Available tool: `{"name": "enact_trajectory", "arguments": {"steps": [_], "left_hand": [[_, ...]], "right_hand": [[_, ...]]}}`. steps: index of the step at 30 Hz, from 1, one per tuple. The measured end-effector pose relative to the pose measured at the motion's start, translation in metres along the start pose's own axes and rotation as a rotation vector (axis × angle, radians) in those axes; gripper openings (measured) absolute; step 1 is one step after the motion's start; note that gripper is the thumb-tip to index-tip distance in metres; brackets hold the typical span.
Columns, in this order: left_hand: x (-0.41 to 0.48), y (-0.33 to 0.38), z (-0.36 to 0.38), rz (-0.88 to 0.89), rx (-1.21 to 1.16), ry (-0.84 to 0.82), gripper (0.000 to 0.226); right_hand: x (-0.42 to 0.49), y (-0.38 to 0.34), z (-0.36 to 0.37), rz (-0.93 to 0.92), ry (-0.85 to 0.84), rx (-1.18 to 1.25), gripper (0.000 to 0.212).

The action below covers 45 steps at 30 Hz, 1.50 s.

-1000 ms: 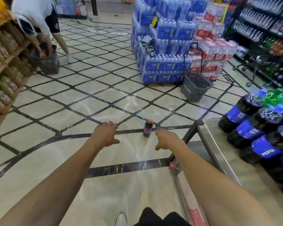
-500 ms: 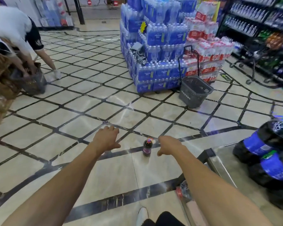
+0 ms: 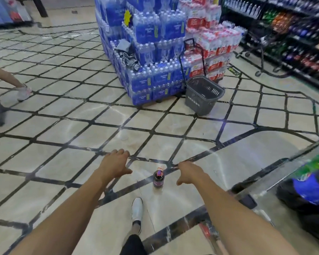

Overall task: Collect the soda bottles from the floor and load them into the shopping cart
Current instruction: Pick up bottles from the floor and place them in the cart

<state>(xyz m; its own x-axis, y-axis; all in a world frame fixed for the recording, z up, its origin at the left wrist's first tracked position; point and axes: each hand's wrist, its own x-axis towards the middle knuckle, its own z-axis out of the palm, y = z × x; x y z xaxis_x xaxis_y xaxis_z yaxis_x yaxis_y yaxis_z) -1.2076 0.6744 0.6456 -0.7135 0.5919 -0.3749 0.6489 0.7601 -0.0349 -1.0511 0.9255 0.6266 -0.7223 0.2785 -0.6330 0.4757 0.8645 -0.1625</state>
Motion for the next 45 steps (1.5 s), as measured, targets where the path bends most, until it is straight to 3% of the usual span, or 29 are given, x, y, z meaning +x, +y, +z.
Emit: {"name": "enact_trajectory", "arguments": {"steps": [8,14,17,21,28,37,42,45], "left_hand": [[0.139,-0.01,0.006,0.267,0.095,-0.122,0.076],[0.201,-0.006,0.047,0.368,0.171,-0.24,0.075],[0.224,-0.01,0.084,0.36,0.137,-0.287,0.063],[0.262,-0.007,0.142,0.35,0.144,-0.38,0.069],[0.359,0.013,0.266,0.408,0.149,-0.325,0.066],[0.453,0.029,0.488,0.538,-0.128,-0.181,0.105],[0.477,0.047,0.572,0.501,-0.475,-0.268,0.127],[0.491,0.066,0.591,0.51,-0.705,-0.242,0.121]], "right_hand": [[0.073,-0.004,0.01,0.171,-0.079,0.189,0.074],[0.108,0.019,0.046,0.282,-0.172,0.297,0.071],[0.136,0.03,0.069,0.318,-0.237,0.353,0.071],[0.182,0.04,0.112,0.358,-0.262,0.481,0.067],[0.277,0.058,0.22,0.38,-0.227,0.605,0.08],[0.437,0.106,0.398,0.388,-0.159,0.735,0.081],[0.495,0.121,0.483,0.407,-0.127,0.804,0.08],[0.515,0.123,0.515,0.404,-0.089,0.869,0.079]]}}
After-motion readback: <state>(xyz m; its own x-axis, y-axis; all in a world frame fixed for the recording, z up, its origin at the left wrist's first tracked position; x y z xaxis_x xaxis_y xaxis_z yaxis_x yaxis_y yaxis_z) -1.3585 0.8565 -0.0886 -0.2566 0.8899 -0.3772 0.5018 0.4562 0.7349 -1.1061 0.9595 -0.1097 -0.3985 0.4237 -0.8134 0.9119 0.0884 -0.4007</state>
